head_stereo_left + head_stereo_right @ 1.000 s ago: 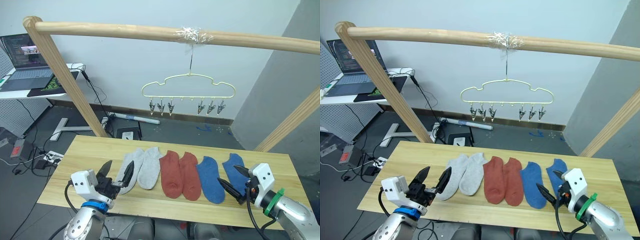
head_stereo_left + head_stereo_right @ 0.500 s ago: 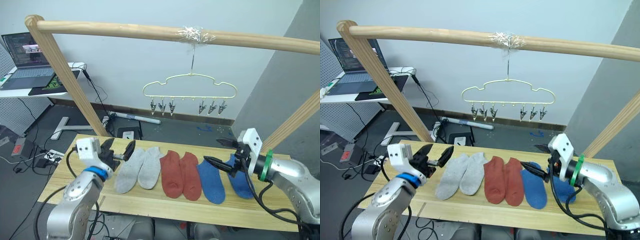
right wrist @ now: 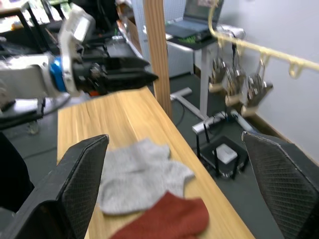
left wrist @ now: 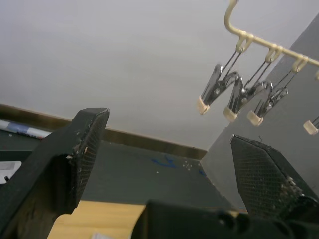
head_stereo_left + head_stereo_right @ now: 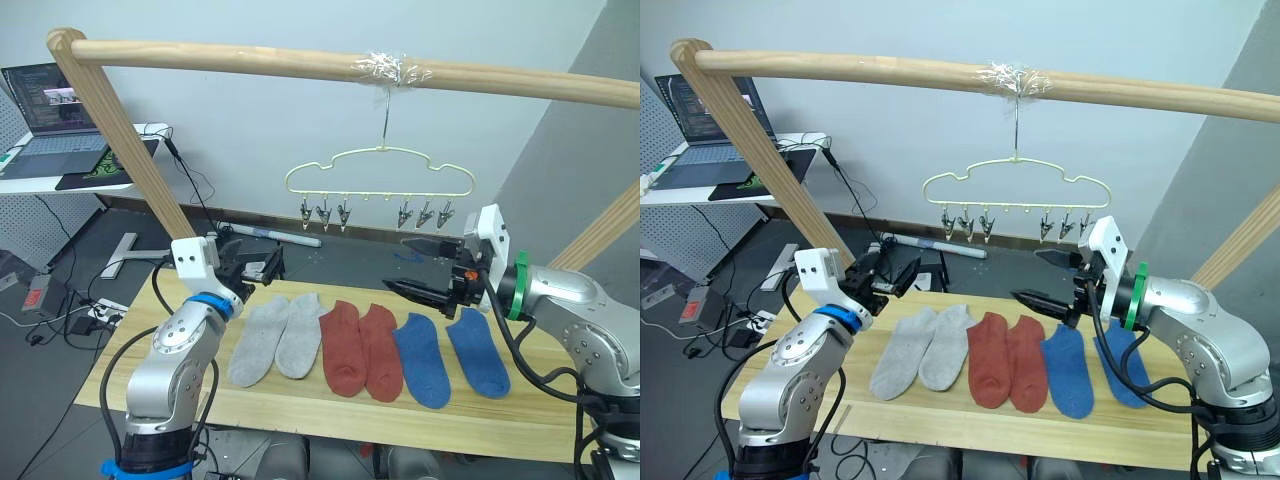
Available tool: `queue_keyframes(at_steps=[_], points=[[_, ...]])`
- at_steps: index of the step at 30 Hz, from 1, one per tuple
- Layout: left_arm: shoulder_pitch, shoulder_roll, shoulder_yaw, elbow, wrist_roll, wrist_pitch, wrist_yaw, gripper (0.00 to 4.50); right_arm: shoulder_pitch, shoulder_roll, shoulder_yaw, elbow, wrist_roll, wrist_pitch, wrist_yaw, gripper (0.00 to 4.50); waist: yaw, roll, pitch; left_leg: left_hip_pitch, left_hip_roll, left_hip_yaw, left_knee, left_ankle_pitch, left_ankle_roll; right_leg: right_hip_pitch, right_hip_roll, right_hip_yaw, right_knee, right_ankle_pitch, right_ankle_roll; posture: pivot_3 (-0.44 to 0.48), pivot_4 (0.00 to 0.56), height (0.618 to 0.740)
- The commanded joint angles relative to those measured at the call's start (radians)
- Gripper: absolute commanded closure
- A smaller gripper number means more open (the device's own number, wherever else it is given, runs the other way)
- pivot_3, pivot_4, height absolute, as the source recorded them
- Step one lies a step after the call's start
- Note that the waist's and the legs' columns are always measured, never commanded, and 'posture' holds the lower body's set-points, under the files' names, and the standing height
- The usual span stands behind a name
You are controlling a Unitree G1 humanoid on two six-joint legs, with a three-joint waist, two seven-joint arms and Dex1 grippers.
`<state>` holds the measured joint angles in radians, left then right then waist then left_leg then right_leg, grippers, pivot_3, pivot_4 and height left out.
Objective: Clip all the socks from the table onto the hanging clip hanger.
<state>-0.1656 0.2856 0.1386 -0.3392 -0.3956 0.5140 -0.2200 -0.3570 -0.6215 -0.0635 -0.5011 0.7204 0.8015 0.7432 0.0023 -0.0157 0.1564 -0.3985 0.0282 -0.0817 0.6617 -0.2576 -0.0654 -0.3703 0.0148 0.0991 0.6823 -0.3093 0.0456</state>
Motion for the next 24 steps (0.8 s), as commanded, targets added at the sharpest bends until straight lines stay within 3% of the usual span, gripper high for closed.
queue_keyframes(at_steps=[1,12,16,23,24], points=[[-0.042,-0.014,-0.022,0.009,0.023,-0.024,0.004,0.03,-0.044,0.012,-0.041,-0.026,0.065,0.013,-0.017,0.00,0.000,0.000,0.000,0.000,0.000,0.000,0.000,0.000,0.000,0.000,0.000,0.000,0.000,0.000,0.000,0.068,0.105,0.740],[-0.115,-0.039,-0.058,0.073,0.074,-0.015,0.016,0.03,-0.067,0.010,-0.032,-0.037,0.096,0.017,-0.038,0.00,-0.001,0.000,0.000,0.000,0.000,0.000,0.000,0.000,0.000,-0.001,0.000,0.000,0.000,0.000,0.000,0.066,0.108,0.740],[-0.118,-0.050,-0.074,0.081,0.095,-0.031,0.016,0.93,-0.053,0.004,-0.032,-0.048,0.096,0.013,-0.044,0.00,-0.001,0.000,0.000,0.000,0.000,0.000,0.000,0.000,0.000,-0.001,0.000,0.000,0.000,0.000,0.000,0.056,0.111,0.740],[-0.170,-0.076,-0.090,0.139,0.131,-0.064,0.019,0.93,-0.048,0.001,-0.031,-0.057,0.100,0.011,-0.053,0.00,-0.002,0.000,0.000,-0.001,0.000,0.000,0.000,0.000,0.000,-0.001,0.000,0.000,0.000,0.000,0.000,0.050,0.112,0.740],[-0.175,-0.079,-0.092,0.147,0.137,-0.068,0.021,1.28,-0.048,0.001,-0.031,-0.058,0.100,0.011,-0.053,0.00,-0.002,0.000,0.000,-0.001,0.000,0.000,0.000,0.000,0.000,-0.001,0.000,0.000,0.000,0.000,0.000,0.050,0.112,0.740]])
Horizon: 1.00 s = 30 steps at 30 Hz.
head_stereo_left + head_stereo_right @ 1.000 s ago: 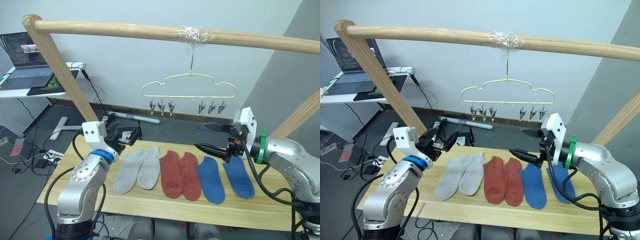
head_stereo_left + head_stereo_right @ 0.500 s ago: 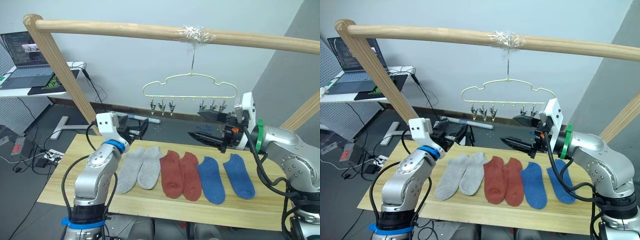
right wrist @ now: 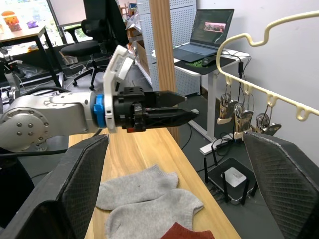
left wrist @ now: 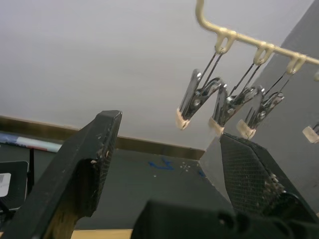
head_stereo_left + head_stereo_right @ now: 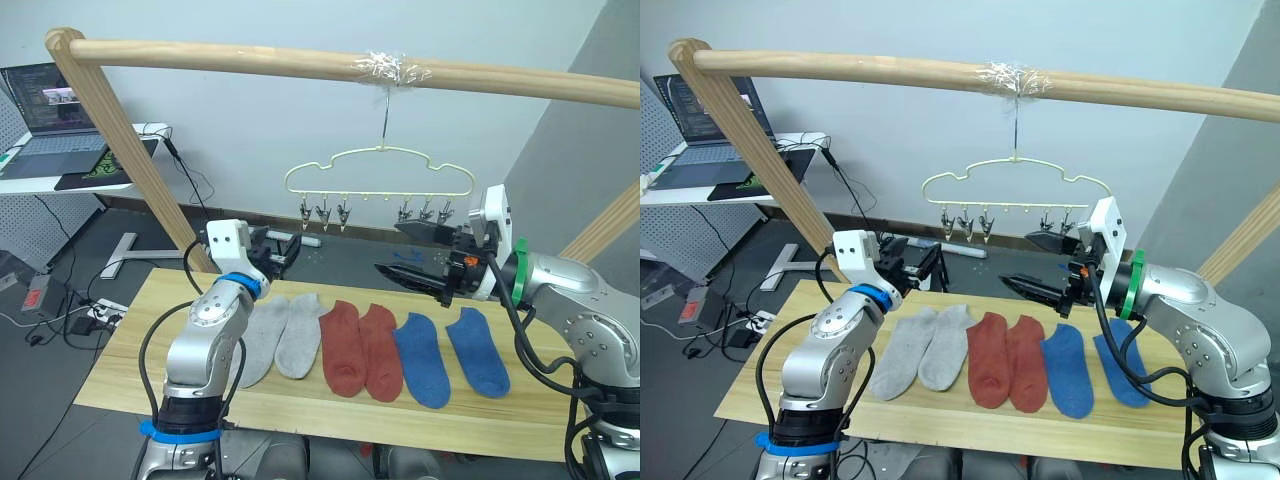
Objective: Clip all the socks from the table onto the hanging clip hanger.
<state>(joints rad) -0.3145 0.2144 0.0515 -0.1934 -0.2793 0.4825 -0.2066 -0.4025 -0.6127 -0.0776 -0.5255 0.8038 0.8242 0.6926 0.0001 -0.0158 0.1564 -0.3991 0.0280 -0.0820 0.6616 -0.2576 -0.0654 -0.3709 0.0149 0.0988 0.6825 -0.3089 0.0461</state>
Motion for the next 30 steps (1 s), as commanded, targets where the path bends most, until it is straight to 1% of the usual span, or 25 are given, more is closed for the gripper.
queue_keyframes(at_steps=[1,3,15,20,30], points=[[-0.034,-0.014,-0.007,0.015,0.027,-0.044,0.010,1.48,-0.003,-0.008,-0.016,-0.035,0.016,-0.012,-0.004,0.00,0.000,0.000,0.000,0.000,0.000,0.000,0.000,0.000,0.000,0.000,0.000,0.000,0.000,0.000,0.000,0.048,0.112,0.740],[-0.051,-0.025,-0.012,0.041,0.040,-0.058,0.013,2.05,-0.004,-0.008,-0.016,-0.037,0.017,-0.011,-0.006,0.00,0.000,0.000,0.000,0.000,0.000,0.000,0.000,0.000,0.000,0.000,0.000,0.000,0.000,0.000,0.000,0.048,0.112,0.740],[-0.132,-0.077,-0.037,0.173,0.105,-0.119,0.026,2.05,-0.013,-0.011,-0.021,-0.052,0.031,-0.004,-0.025,0.00,-0.001,0.000,0.000,0.000,0.000,0.000,0.000,0.000,0.000,0.000,0.000,0.000,0.000,0.000,0.000,0.031,0.117,0.740],[-0.160,-0.086,-0.041,0.209,0.127,-0.139,0.029,2.05,-0.010,-0.012,-0.025,-0.060,0.037,0.000,-0.036,0.00,-0.002,0.000,0.000,-0.001,0.000,0.000,0.000,0.000,0.000,0.000,0.000,0.000,0.000,0.000,0.000,0.020,0.119,0.740],[-0.235,-0.097,-0.029,0.312,0.167,-0.190,0.080,2.05,0.010,-0.021,-0.032,-0.080,0.048,0.010,-0.061,0.00,-0.003,0.000,0.000,-0.001,0.000,0.000,0.000,0.000,0.000,-0.001,0.000,0.000,0.000,0.000,0.000,0.002,0.123,0.740]])
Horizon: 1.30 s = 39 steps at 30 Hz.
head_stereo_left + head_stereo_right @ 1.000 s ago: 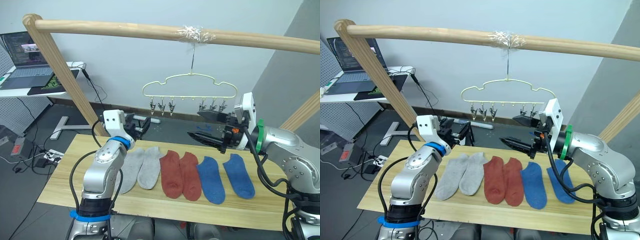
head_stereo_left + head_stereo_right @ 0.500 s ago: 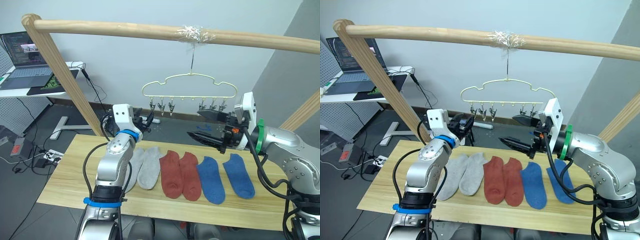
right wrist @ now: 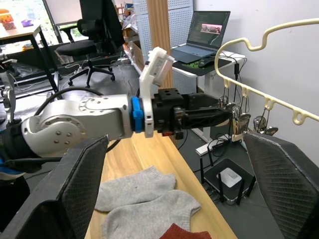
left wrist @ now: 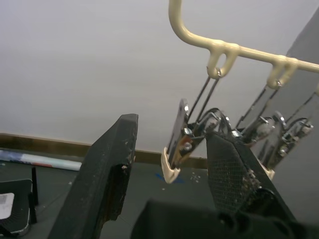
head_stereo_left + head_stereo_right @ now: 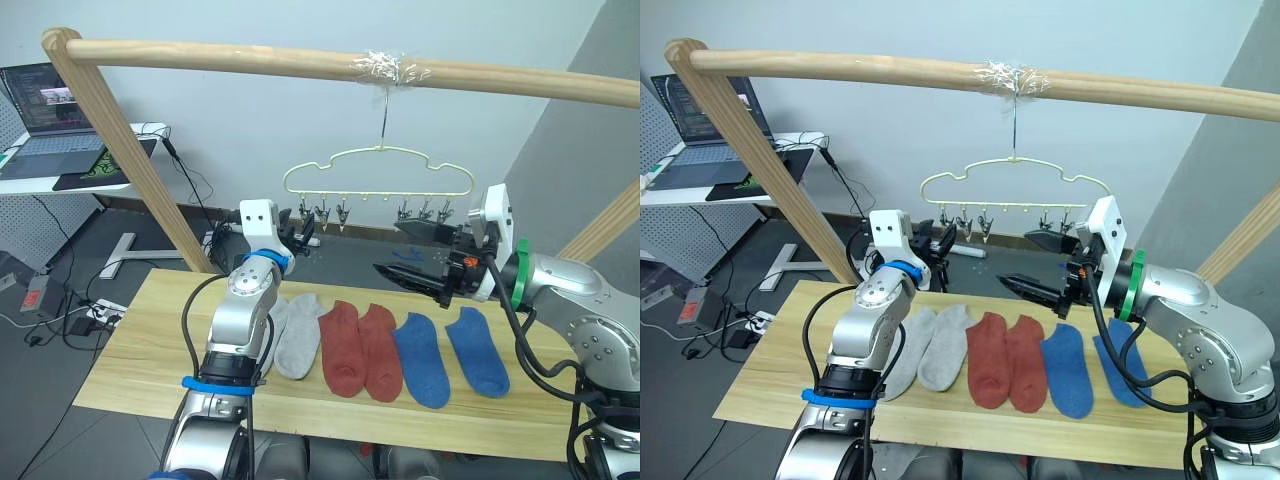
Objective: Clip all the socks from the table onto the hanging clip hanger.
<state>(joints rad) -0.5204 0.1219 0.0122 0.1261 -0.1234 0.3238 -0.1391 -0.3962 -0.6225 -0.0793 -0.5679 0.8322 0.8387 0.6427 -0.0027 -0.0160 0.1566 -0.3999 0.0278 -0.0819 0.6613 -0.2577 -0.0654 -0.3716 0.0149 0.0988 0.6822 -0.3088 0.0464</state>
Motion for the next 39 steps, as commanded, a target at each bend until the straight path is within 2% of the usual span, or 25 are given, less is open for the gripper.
queue_keyframes(at_steps=[1,20,39], points=[[-0.034,-0.006,0.012,-0.001,0.012,-0.034,0.016,2.05,0.006,-0.012,-0.030,-0.039,0.021,-0.004,-0.014,0.00,0.000,0.000,0.000,0.000,0.000,0.000,0.000,0.000,0.000,0.000,0.000,0.000,0.000,0.000,0.000,0.001,0.124,0.740],[-0.142,-0.043,0.025,0.119,0.020,-0.066,0.047,2.05,0.039,-0.010,-0.028,-0.059,0.034,-0.008,-0.048,0.00,-0.005,0.000,0.000,0.000,0.000,0.000,0.000,0.000,0.000,0.000,0.000,0.000,0.000,0.000,0.000,-0.020,0.123,0.740],[-0.145,-0.099,0.013,0.139,0.080,-0.062,0.147,2.05,0.046,-0.012,-0.024,-0.064,0.041,-0.009,-0.060,0.00,-0.026,0.000,0.000,-0.001,0.000,0.000,0.000,0.000,0.000,0.000,0.000,0.000,0.000,0.000,0.000,-0.019,0.121,0.740]])
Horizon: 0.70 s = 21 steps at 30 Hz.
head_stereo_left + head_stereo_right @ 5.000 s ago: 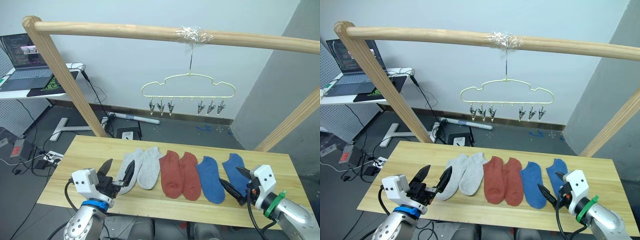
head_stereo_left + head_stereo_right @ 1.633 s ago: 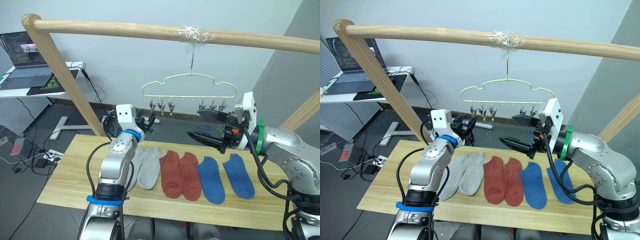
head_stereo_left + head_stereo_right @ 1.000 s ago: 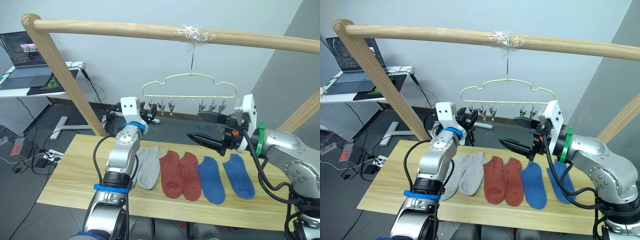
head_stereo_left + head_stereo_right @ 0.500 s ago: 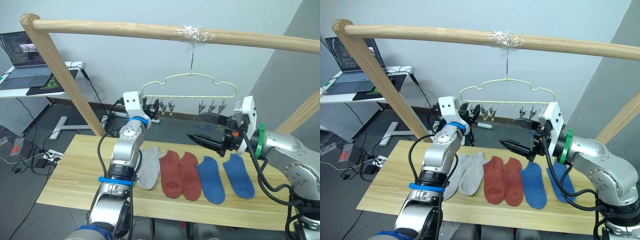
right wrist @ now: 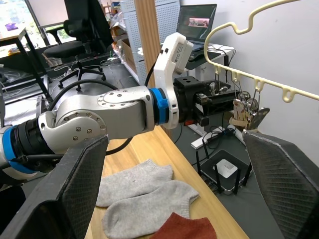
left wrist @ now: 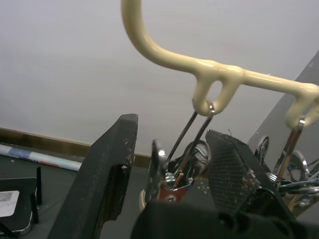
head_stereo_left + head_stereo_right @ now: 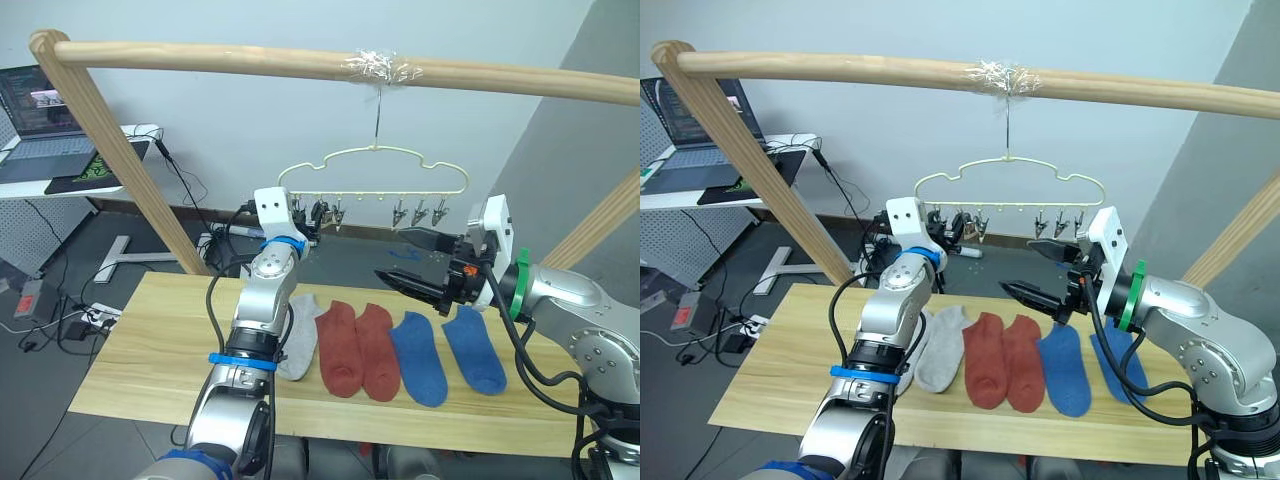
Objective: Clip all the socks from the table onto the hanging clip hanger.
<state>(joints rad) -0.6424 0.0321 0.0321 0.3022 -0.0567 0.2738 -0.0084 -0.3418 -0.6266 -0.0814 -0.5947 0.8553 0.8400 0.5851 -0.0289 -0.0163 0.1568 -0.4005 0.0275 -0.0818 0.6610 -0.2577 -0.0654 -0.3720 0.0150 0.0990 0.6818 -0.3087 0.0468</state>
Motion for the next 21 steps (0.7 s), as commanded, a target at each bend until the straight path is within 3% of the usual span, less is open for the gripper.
queue_keyframes(at_steps=[1,4,7,13,21], points=[[-0.024,-0.011,-0.007,-0.040,0.014,-0.010,0.019,2.05,-0.008,-0.007,-0.022,-0.037,0.018,-0.010,-0.003,0.00,0.000,0.000,0.000,0.000,0.000,0.000,0.000,0.000,0.000,0.000,0.000,0.000,0.000,0.000,0.000,-0.020,0.121,0.740],[-0.027,-0.015,-0.007,-0.049,0.017,-0.006,0.026,2.05,-0.005,-0.007,-0.021,-0.038,0.018,-0.011,-0.003,0.00,0.000,0.000,0.000,0.000,0.000,0.000,0.000,0.000,0.000,0.000,0.000,0.000,0.000,0.000,0.000,-0.018,0.121,0.740],[-0.031,-0.015,-0.004,-0.053,0.016,-0.001,0.029,2.49,-0.005,-0.004,-0.020,-0.037,0.018,-0.011,-0.004,0.00,0.000,0.000,0.000,0.000,0.000,0.000,0.000,0.000,0.000,0.000,0.000,0.000,0.000,0.000,0.000,-0.017,0.122,0.740],[-0.033,-0.008,0.002,-0.064,0.014,0.011,0.031,4.13,-0.001,-0.002,-0.018,-0.038,0.020,-0.010,-0.005,0.00,0.000,0.000,0.000,0.000,0.000,0.000,0.000,0.000,0.000,0.000,0.000,0.000,0.000,0.000,0.000,-0.015,0.122,0.740],[-0.019,0.006,0.005,-0.102,-0.006,0.036,-0.002,4.22,-0.002,0.000,-0.017,-0.037,0.019,-0.009,-0.009,0.00,0.000,0.000,0.000,0.000,0.000,0.000,0.000,0.000,0.000,0.000,0.000,0.000,0.000,0.000,0.000,-0.015,0.123,0.740]])
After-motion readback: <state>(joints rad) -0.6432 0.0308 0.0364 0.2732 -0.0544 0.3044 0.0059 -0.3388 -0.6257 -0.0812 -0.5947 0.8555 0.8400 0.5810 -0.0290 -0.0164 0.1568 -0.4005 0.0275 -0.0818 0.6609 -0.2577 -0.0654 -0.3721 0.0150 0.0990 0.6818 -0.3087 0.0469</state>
